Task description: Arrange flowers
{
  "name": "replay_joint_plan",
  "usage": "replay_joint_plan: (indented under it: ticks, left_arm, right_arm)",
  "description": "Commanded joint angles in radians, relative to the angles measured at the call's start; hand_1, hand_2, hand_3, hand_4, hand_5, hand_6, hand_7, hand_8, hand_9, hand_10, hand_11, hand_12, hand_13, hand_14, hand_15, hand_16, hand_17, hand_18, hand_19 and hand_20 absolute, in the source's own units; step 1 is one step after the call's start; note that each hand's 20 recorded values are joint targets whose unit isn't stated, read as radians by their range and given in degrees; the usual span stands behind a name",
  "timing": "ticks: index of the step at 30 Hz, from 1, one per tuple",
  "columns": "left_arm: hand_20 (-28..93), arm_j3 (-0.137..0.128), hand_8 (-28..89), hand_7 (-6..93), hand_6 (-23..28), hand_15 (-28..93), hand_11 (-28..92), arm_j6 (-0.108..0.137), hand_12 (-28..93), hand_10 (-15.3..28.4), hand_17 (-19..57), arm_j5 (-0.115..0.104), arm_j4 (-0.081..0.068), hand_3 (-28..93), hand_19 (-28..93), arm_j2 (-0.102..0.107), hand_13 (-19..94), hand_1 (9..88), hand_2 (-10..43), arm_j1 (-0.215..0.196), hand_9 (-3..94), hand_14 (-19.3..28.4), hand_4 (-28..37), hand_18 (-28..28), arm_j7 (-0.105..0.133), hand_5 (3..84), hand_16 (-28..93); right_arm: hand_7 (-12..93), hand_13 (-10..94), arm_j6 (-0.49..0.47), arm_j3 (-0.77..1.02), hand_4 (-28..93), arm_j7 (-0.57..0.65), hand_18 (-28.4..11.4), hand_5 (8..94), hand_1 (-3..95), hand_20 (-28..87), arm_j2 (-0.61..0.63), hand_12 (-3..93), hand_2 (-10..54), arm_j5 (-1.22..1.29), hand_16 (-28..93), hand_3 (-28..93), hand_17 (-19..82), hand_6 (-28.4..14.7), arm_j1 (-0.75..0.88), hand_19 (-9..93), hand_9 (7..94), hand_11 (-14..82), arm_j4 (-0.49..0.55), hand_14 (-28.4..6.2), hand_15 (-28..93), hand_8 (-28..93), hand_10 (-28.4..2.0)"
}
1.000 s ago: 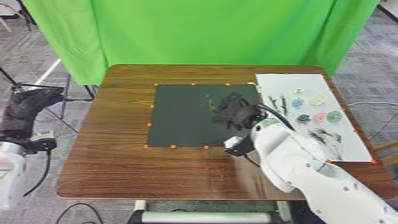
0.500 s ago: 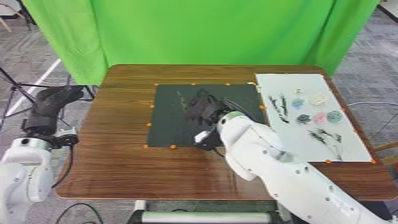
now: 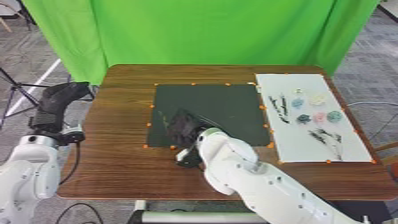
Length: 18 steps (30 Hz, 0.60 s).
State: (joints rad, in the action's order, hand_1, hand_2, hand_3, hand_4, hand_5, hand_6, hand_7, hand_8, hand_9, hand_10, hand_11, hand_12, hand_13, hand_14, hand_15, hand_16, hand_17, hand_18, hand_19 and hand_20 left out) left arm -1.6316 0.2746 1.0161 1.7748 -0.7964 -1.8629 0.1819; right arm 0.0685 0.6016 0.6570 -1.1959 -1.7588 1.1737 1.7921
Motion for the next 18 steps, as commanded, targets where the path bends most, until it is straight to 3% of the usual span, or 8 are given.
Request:
replay_joint_plan:
  ticks: [1,18]
  left_arm:
    - [12,0.023,-8,18.5,5.8,20,25,-0.025,11,14.7,5.6,-0.006,-0.001,63,12,-0.022,36,27.0,2.6,0.022,48.7,17.0,-23.3,10.6,0.002,50.9,-3]
    - [12,0.025,-8,18.0,5.9,19,25,-0.058,11,14.8,5.4,-0.001,0.006,63,12,-0.025,36,26.7,2.3,0.024,48.3,17.0,-22.9,10.7,-0.005,50.5,-3]
  right_arm:
    - [33,94,0.039,0.009,6,0.026,-13.4,79.6,56.2,62,-0.036,27.4,-9.5,-0.014,30,56,72,-4.9,0.0,93,92.6,46.4,-0.077,-1.4,72,31,-12.0]
    - [34,94,0.014,0.014,5,0.053,-13.2,78.2,52.2,60,-0.048,28.0,-9.5,-0.005,31,57,71,-3.1,0.0,93,92.0,44.4,-0.115,-1.6,69,28,-12.1]
